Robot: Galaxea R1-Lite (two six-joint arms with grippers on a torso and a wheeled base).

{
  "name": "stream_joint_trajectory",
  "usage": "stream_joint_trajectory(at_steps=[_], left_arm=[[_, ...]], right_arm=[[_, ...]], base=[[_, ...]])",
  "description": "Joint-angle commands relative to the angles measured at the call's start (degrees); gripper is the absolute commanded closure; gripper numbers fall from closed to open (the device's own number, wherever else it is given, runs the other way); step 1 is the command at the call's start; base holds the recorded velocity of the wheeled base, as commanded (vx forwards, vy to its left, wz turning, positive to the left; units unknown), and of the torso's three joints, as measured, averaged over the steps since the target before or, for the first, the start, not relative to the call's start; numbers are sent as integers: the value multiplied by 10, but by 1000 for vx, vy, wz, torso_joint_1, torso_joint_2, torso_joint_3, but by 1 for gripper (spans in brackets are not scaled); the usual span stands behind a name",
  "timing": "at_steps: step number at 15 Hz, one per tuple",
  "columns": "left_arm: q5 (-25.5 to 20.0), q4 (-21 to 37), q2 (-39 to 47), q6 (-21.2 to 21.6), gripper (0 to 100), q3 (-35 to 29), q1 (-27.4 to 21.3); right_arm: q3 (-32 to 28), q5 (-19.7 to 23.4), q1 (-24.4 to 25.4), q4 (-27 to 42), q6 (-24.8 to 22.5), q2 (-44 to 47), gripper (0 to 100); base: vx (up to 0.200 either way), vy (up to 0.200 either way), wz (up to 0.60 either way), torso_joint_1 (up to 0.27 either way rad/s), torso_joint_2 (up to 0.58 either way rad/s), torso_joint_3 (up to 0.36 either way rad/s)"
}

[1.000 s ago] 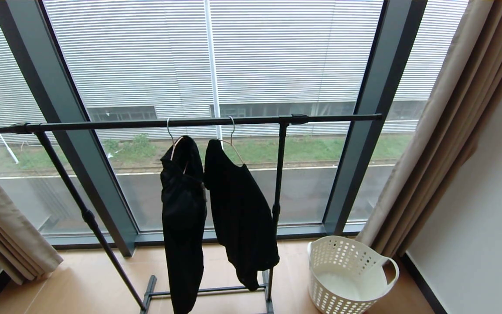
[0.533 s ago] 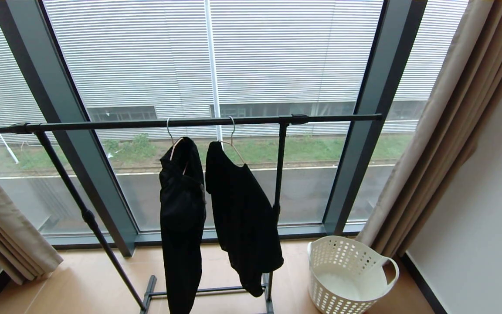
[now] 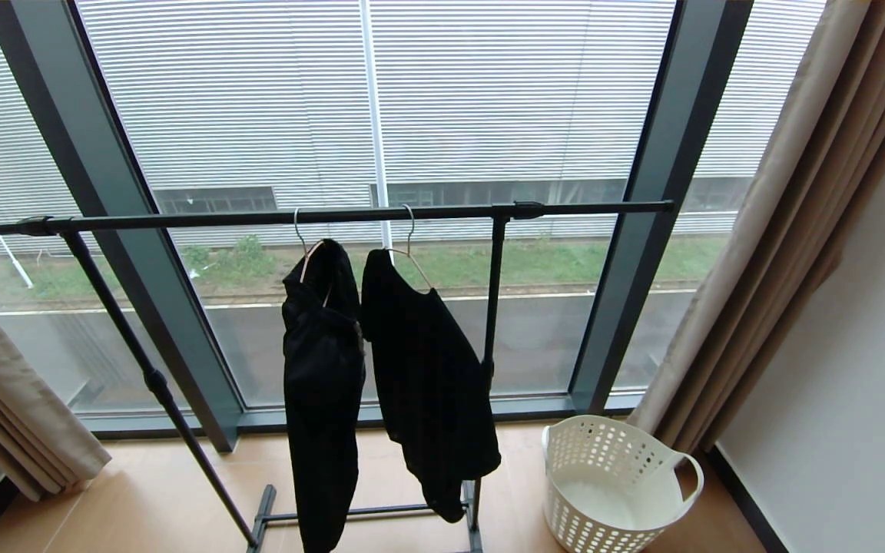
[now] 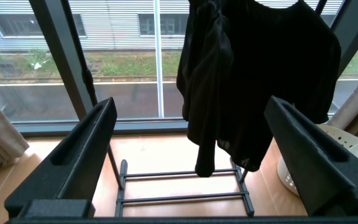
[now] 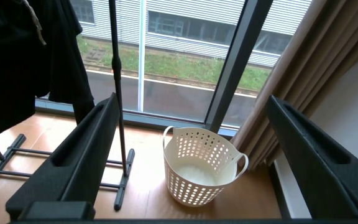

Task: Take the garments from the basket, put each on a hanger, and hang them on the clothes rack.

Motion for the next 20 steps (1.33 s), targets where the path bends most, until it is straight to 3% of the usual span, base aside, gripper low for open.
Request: stream_joint_trajectory(at_steps=[1, 20], left_arm=[[0, 0, 0, 0, 0, 0, 0], [0, 0, 0, 0, 0, -1, 0]], right_arm=[[0, 0, 0, 0, 0, 0, 0], [0, 0, 0, 0, 0, 0, 0]], base=[[0, 0, 0, 0, 0, 0], [0, 0, 0, 0, 0, 0]])
